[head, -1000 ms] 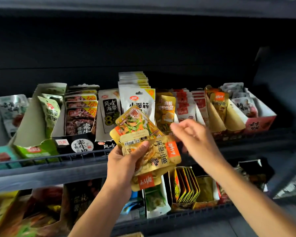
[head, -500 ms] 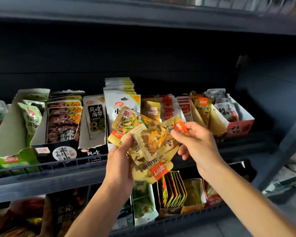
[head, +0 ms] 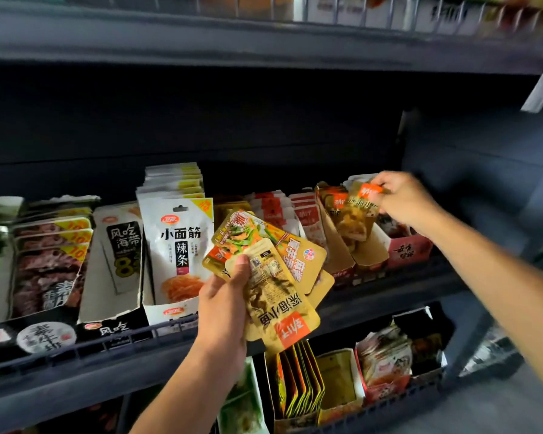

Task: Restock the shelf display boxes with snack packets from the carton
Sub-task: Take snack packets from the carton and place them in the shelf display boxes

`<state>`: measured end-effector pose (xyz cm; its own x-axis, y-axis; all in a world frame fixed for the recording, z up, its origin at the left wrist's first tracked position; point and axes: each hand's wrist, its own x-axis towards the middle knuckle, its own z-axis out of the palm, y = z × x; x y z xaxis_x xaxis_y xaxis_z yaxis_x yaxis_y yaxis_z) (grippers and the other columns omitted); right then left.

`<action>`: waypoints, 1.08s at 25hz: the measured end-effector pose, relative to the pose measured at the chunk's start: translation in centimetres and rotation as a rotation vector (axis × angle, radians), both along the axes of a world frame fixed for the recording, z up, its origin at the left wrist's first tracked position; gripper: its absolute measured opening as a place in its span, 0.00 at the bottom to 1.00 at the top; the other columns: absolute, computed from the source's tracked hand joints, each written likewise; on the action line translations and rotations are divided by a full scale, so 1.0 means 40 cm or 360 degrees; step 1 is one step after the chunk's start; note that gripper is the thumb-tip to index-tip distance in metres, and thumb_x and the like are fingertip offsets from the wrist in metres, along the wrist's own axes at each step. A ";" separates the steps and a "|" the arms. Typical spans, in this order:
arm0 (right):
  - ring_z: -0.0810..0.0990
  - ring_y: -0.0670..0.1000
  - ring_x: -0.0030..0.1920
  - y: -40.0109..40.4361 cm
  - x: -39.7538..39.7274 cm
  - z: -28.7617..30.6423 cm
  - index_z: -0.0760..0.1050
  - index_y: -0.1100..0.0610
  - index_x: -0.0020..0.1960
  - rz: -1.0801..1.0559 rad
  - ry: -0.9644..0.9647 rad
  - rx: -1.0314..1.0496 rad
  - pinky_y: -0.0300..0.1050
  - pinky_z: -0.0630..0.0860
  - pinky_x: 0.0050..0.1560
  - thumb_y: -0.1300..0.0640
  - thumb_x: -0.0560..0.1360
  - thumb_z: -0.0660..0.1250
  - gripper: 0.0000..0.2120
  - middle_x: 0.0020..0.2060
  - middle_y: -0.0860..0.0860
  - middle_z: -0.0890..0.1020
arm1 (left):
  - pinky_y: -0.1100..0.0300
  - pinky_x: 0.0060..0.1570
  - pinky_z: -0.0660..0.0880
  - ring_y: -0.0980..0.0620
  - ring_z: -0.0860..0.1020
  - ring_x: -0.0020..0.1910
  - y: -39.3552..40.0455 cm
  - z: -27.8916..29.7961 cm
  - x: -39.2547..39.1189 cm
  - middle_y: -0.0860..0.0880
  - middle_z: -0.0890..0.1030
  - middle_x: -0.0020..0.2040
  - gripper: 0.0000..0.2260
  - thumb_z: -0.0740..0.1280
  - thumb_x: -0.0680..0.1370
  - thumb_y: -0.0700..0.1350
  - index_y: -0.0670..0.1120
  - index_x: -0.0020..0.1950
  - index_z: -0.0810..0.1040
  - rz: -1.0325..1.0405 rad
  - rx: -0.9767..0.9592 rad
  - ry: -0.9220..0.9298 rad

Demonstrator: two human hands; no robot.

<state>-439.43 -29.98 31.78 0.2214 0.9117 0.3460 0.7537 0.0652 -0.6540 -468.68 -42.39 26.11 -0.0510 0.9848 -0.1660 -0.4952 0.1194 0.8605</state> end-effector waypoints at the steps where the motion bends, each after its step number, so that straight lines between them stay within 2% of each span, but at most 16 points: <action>1: 0.81 0.53 0.48 0.016 -0.013 -0.010 0.79 0.52 0.50 0.0046 -0.0096 -0.0061 0.49 0.78 0.49 0.59 0.77 0.70 0.04 0.50 0.53 0.83 | 0.44 0.47 0.81 0.45 0.86 0.43 0.003 -0.002 0.004 0.44 0.87 0.46 0.08 0.67 0.80 0.47 0.46 0.57 0.80 -0.0020 0.0005 0.0008; 2: 0.80 0.52 0.50 0.036 -0.020 -0.023 0.80 0.53 0.49 0.0069 -0.0267 -0.0042 0.48 0.76 0.51 0.59 0.76 0.72 0.04 0.52 0.53 0.83 | 0.44 0.47 0.81 0.44 0.86 0.43 0.006 -0.003 0.006 0.43 0.87 0.47 0.09 0.67 0.80 0.47 0.45 0.57 0.80 -0.0035 0.0006 0.0019; 4: 0.78 0.53 0.57 0.063 -0.030 -0.049 0.81 0.51 0.49 0.0024 -0.0679 0.0137 0.52 0.74 0.59 0.57 0.73 0.74 0.06 0.57 0.51 0.81 | 0.44 0.46 0.82 0.43 0.86 0.44 0.007 -0.007 0.003 0.43 0.87 0.47 0.09 0.67 0.80 0.48 0.46 0.57 0.79 -0.0059 0.0007 0.0041; 6: 0.75 0.56 0.62 0.079 -0.039 -0.080 0.78 0.49 0.54 -0.0109 -0.0883 0.0219 0.57 0.72 0.63 0.54 0.72 0.75 0.12 0.60 0.50 0.77 | 0.45 0.44 0.82 0.43 0.86 0.45 0.007 -0.010 0.000 0.43 0.87 0.48 0.09 0.67 0.80 0.48 0.46 0.58 0.79 -0.0070 0.0007 0.0043; 8: 0.73 0.59 0.63 0.071 -0.075 -0.097 0.74 0.52 0.60 -0.0274 -0.0914 0.0243 0.57 0.72 0.62 0.55 0.72 0.75 0.19 0.61 0.53 0.74 | 0.48 0.40 0.83 0.44 0.86 0.45 0.005 -0.014 -0.002 0.44 0.87 0.48 0.09 0.67 0.79 0.47 0.46 0.59 0.79 -0.0070 -0.0005 0.0041; 10: 0.75 0.59 0.60 0.010 -0.126 -0.088 0.72 0.56 0.61 -0.0307 -0.0695 0.0528 0.52 0.74 0.56 0.59 0.74 0.72 0.17 0.59 0.55 0.75 | 0.50 0.39 0.83 0.45 0.86 0.44 0.002 -0.015 -0.005 0.45 0.87 0.48 0.10 0.68 0.79 0.47 0.46 0.59 0.78 -0.0062 -0.0014 0.0042; 11: 0.78 0.58 0.57 -0.044 -0.153 -0.082 0.73 0.58 0.59 -0.0141 -0.0566 0.0766 0.48 0.75 0.52 0.62 0.75 0.70 0.14 0.56 0.56 0.77 | 0.49 0.40 0.83 0.45 0.86 0.44 -0.002 -0.012 -0.008 0.45 0.87 0.48 0.11 0.68 0.79 0.47 0.45 0.60 0.78 -0.0057 -0.0009 0.0036; 12: 0.79 0.58 0.54 -0.111 -0.176 -0.082 0.73 0.59 0.59 0.0128 -0.0574 0.0977 0.47 0.76 0.50 0.67 0.74 0.67 0.15 0.54 0.56 0.79 | 0.46 0.43 0.82 0.44 0.86 0.45 -0.006 -0.006 -0.010 0.44 0.87 0.48 0.12 0.69 0.78 0.47 0.44 0.60 0.78 -0.0056 -0.0002 0.0028; 13: 0.79 0.57 0.54 -0.188 -0.196 -0.093 0.73 0.60 0.61 0.0429 -0.0731 0.1103 0.49 0.76 0.52 0.69 0.72 0.65 0.18 0.56 0.56 0.79 | 0.42 0.46 0.82 0.42 0.86 0.45 -0.010 -0.001 -0.012 0.42 0.86 0.48 0.13 0.70 0.78 0.48 0.44 0.60 0.78 -0.0053 -0.0004 0.0018; 15: 0.75 0.57 0.63 -0.313 -0.234 -0.124 0.68 0.54 0.69 0.0933 -0.1217 0.1076 0.53 0.71 0.62 0.65 0.71 0.65 0.27 0.68 0.54 0.74 | 0.36 0.49 0.80 0.38 0.85 0.46 -0.010 0.008 -0.006 0.40 0.86 0.48 0.14 0.71 0.77 0.48 0.43 0.58 0.80 -0.0047 -0.0015 0.0004; 17: 0.69 0.56 0.72 -0.366 -0.253 -0.167 0.68 0.51 0.71 0.1094 -0.1496 0.0846 0.59 0.66 0.69 0.56 0.74 0.66 0.26 0.73 0.50 0.70 | 0.34 0.51 0.79 0.36 0.84 0.47 -0.003 0.001 0.008 0.38 0.86 0.49 0.14 0.72 0.76 0.48 0.42 0.57 0.82 -0.0044 -0.0074 -0.0014; 19: 0.72 0.57 0.71 -0.375 -0.253 -0.187 0.76 0.52 0.66 0.1076 -0.1438 0.0759 0.61 0.70 0.67 0.57 0.76 0.65 0.18 0.69 0.49 0.76 | 0.35 0.58 0.76 0.35 0.83 0.52 -0.005 -0.002 0.024 0.38 0.85 0.53 0.18 0.71 0.75 0.50 0.42 0.60 0.82 -0.0157 -0.0156 -0.0061; 21: 0.75 0.55 0.68 -0.377 -0.245 -0.178 0.81 0.53 0.61 0.1176 -0.1264 0.0753 0.57 0.74 0.63 0.59 0.76 0.65 0.15 0.64 0.47 0.80 | 0.38 0.63 0.74 0.36 0.82 0.56 -0.012 -0.005 0.026 0.39 0.84 0.56 0.23 0.70 0.74 0.55 0.41 0.62 0.81 -0.0286 -0.0260 -0.0107; 24: 0.76 0.48 0.67 -0.400 -0.247 -0.157 0.84 0.50 0.58 0.1396 -0.0910 0.0607 0.52 0.74 0.64 0.56 0.75 0.66 0.14 0.60 0.43 0.82 | 0.40 0.62 0.75 0.37 0.81 0.58 -0.009 -0.014 0.010 0.40 0.83 0.58 0.26 0.71 0.73 0.59 0.43 0.63 0.81 -0.0365 -0.0298 -0.0126; 25: 0.77 0.46 0.66 -0.417 -0.253 -0.141 0.84 0.51 0.57 0.1479 -0.0692 0.0519 0.50 0.75 0.64 0.56 0.74 0.67 0.13 0.59 0.43 0.83 | 0.40 0.61 0.76 0.37 0.82 0.57 -0.006 -0.017 0.005 0.40 0.83 0.58 0.26 0.72 0.72 0.58 0.44 0.64 0.80 -0.0338 -0.0299 -0.0151; 27: 0.81 0.43 0.59 -0.449 -0.255 -0.089 0.85 0.51 0.53 0.1506 -0.0013 0.0308 0.42 0.77 0.60 0.59 0.73 0.71 0.10 0.53 0.42 0.86 | 0.37 0.57 0.78 0.37 0.83 0.54 0.003 -0.017 -0.002 0.40 0.84 0.56 0.23 0.74 0.72 0.54 0.44 0.63 0.80 -0.0207 -0.0322 -0.0200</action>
